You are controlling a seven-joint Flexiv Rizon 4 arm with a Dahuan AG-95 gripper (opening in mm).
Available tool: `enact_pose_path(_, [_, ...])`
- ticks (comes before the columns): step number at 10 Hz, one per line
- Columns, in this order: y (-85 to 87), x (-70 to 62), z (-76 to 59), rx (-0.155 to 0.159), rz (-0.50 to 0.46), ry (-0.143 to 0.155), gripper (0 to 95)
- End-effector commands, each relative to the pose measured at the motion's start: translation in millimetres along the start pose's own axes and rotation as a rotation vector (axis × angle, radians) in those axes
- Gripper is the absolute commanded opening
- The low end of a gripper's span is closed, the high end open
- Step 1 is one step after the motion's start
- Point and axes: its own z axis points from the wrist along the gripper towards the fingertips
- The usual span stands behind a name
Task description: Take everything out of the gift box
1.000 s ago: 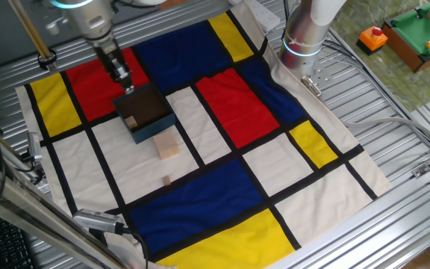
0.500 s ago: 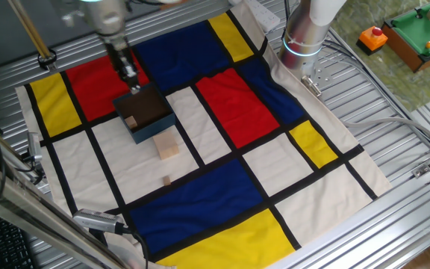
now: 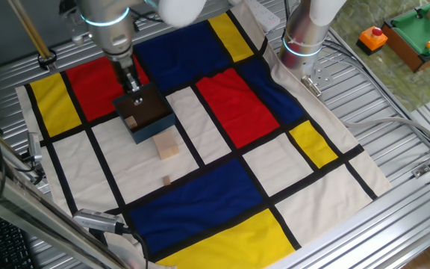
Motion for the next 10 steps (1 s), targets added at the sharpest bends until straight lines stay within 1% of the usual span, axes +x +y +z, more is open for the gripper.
enact_pose_path(1, [-1.8,0.2,12.0,0.004,0.003,-0.008,38.0])
enact_pose_path(4, [-3.1,-2.8,28.4,0.006,0.015,-0.026,38.0])
enact_pose_path(6, [-3.2,-3.9,35.6,0.008,0.021,-0.032,38.0])
enact_pose_path(8, [-4.8,-4.9,47.4,0.011,0.024,-0.039,38.0])
enact_pose_path(10, [-5.9,-5.5,56.1,0.013,0.032,-0.04,38.0])
